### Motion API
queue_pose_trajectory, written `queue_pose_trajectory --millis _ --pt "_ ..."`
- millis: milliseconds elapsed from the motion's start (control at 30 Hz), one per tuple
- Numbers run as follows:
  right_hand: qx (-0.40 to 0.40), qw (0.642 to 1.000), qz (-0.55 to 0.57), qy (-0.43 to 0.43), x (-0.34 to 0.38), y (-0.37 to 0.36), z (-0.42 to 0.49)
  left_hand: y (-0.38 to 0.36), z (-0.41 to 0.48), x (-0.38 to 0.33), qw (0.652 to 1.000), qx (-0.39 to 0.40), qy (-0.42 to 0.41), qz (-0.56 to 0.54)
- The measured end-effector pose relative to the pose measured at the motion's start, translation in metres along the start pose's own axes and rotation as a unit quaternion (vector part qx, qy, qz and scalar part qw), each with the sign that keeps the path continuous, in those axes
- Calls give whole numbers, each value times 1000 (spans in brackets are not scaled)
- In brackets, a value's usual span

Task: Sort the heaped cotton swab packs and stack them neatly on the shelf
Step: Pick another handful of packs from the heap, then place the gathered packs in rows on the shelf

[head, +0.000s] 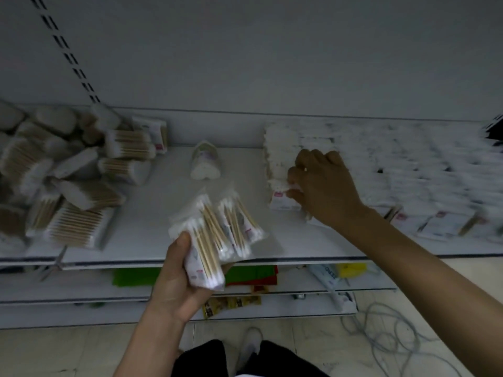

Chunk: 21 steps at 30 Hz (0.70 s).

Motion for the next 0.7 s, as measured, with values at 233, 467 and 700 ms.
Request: queue_pose_trajectory --millis 233,467,700 --pt "-70 923 372 -78 10 38 -50 6 2 1 999 53 11 -1" --pt "120 672 710 -172 38 -2 -92 6 -5 17 993 69 74 54" --pt "73 831 546 -81 16 18 -77 -18 13 29 976 186 83 80"
Point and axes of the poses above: each hand's wrist, its own z-axis towards the middle knuckle, its own y-axis out of the back of the hand, x = y × z, the point moved 7 cm from there along z, towards the middle knuckle, and after that the axes turned 4 degrees about x, right-handed, at the moved point
